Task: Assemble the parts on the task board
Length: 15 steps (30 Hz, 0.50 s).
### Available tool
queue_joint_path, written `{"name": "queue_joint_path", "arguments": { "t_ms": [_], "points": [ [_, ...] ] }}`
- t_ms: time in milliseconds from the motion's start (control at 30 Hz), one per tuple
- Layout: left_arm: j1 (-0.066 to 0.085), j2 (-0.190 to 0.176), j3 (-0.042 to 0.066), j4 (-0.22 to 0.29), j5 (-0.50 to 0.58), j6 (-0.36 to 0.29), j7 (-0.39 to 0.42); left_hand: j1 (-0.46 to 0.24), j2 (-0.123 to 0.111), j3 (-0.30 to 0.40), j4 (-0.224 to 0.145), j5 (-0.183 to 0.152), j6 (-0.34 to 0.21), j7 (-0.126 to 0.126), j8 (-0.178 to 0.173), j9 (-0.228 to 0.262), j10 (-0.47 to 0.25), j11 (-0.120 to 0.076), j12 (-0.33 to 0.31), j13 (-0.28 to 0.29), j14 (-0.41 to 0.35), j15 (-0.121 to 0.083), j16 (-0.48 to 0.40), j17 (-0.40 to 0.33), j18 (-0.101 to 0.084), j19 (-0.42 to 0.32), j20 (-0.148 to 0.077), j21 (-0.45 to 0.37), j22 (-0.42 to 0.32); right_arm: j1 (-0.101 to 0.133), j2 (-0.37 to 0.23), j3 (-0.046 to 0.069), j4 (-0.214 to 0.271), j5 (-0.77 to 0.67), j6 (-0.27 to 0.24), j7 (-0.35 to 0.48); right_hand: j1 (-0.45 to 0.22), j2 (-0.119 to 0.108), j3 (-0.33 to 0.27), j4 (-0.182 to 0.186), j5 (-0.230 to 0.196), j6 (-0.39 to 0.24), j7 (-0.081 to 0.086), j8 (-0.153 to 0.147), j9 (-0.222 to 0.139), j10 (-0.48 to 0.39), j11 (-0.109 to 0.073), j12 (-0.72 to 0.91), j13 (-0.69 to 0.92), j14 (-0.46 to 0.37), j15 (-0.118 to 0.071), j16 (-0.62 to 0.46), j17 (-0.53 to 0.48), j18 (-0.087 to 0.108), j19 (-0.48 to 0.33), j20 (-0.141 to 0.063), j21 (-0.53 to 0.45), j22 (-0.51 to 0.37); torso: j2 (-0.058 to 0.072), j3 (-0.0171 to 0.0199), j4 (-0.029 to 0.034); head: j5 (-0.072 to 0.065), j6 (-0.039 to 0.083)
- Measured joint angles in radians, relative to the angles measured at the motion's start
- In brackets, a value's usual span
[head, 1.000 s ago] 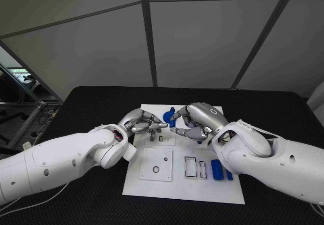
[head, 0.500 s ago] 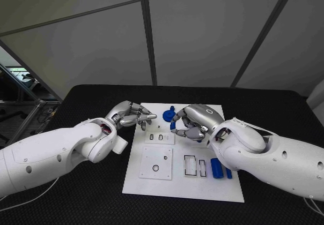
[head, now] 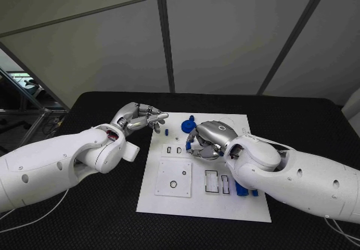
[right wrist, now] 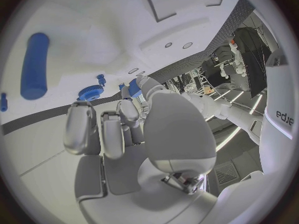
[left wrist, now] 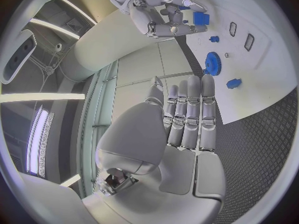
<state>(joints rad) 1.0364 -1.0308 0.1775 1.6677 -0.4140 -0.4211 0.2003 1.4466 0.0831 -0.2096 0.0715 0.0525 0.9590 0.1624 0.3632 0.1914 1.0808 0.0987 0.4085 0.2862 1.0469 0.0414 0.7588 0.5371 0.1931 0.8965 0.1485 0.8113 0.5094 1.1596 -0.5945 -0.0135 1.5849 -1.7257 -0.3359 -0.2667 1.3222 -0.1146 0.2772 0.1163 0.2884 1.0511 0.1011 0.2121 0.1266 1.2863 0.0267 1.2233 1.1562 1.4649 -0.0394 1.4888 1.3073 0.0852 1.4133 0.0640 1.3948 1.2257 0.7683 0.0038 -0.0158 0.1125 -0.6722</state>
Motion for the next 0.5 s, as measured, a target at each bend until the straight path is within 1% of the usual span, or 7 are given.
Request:
{"name": "queue_joint_path", "arguments": {
  "t_ms": [67, 267, 500],
  "points": [
    [0.001, 0.001, 0.0, 0.0, 0.018, -0.004, 0.008, 0.0, 0.0, 0.0, 0.0, 0.0, -0.003, -0.003, 0.0, -0.001, -0.003, -0.003, -0.003, 0.0, -0.003, 0.003, 0.0, -0.001, 0.0, 0.0, 0.0, -0.004, -0.001, -0.003, 0.005, 0.0, -0.005, -0.01, 0.004, -0.008, 0.0, 0.0, 0.0, 0.0, 0.0, 0.0, 0.0, 0.0, 0.0, 0.0, 0.0, 0.0, 0.0, 0.0, 0.0, 0.0, 0.0, 0.0, 0.0, 0.0, 0.0, 0.0, 0.0, 0.0003, 0.0, 0.0, 0.0],
    [0.002, 0.005, 0.001, 0.0, 0.05, -0.012, 0.023, 0.0, 0.0, 0.0, 0.0, 0.0, -0.003, -0.003, 0.0, -0.001, -0.003, -0.003, -0.003, -0.001, -0.003, 0.003, 0.0, -0.001, 0.0, 0.0, 0.0, -0.004, -0.001, -0.008, 0.02, 0.0, -0.016, -0.032, 0.011, -0.026, 0.0, 0.0, 0.0, 0.0, 0.0, 0.0, 0.0, 0.0, 0.0, 0.0, 0.0, 0.0, -0.002, 0.0, 0.0, 0.0, 0.0, 0.0, 0.0, 0.0, 0.0, 0.0, 0.0, 0.0015, -0.0006, 0.004, -0.005],
    [0.002, 0.01, 0.001, 0.0, 0.069, -0.014, 0.032, 0.0, 0.0, 0.0, 0.0, 0.0, -0.003, -0.003, 0.0, -0.001, -0.003, -0.003, -0.003, -0.001, -0.003, 0.003, 0.0, -0.001, 0.0, 0.0, 0.0, -0.004, -0.001, -0.01, 0.037, 0.0, -0.029, -0.056, 0.025, -0.046, 0.0, 0.0, 0.0, 0.0, 0.0, 0.0, 0.0, 0.0, 0.0, 0.0, 0.0, 0.0, -0.003, 0.0, 0.0, -0.005, 0.0, 0.0, 0.0, 0.0, 0.0, -0.001, 0.0, 0.0019, -0.001, 0.006, -0.008]
  ]
}}
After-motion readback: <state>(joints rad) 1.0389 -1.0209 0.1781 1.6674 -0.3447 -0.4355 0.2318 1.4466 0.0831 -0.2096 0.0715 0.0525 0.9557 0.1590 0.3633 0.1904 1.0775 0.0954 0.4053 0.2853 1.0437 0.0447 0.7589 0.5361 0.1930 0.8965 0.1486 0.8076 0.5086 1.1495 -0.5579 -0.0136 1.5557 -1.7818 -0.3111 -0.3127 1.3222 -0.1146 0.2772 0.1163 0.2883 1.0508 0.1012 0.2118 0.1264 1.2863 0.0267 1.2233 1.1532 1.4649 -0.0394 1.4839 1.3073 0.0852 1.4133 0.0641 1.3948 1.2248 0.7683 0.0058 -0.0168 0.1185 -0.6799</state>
